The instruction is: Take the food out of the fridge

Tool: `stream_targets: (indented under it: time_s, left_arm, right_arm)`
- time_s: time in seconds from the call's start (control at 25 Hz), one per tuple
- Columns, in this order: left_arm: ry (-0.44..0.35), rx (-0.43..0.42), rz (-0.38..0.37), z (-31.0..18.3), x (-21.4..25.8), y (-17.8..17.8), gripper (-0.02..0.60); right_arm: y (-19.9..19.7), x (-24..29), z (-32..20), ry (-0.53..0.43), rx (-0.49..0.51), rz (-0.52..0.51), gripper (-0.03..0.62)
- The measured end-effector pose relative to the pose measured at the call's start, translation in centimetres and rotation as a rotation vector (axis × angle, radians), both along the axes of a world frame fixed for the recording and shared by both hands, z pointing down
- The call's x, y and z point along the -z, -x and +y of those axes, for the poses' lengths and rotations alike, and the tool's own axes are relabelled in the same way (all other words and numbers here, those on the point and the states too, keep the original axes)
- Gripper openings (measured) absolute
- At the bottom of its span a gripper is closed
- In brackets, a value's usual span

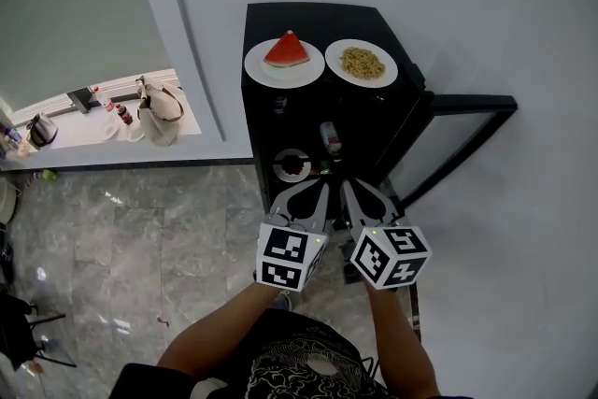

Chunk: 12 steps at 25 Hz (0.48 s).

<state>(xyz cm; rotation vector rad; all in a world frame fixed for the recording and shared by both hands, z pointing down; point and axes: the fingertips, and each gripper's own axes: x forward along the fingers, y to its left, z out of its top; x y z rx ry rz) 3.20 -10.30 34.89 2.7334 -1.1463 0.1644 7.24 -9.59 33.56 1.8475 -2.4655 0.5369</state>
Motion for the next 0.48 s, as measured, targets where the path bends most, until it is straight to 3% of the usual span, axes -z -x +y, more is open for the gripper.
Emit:
stream_targets:
  time_s: [0.32, 0.4, 0.48]
  left_arm:
    - [0.005, -0.001, -0.016, 0.0, -0.7, 0.4, 0.000]
    - [0.001, -0.017, -0.005, 0.1, -0.9, 0.3, 0.000]
    - [-0.004, -0.020, 0.007, -0.1, -1.3, 0.4, 0.001]
  right_arm:
    - [0.7, -0.8, -0.2, 0.006, 0.016, 0.030, 0.009]
    - [0.8, -1.3, -0.3, 0.013, 0.022, -0.015, 0.009]
    - [0.7, -2.6, -0.5, 0.034, 0.030, -0.127, 0.010]
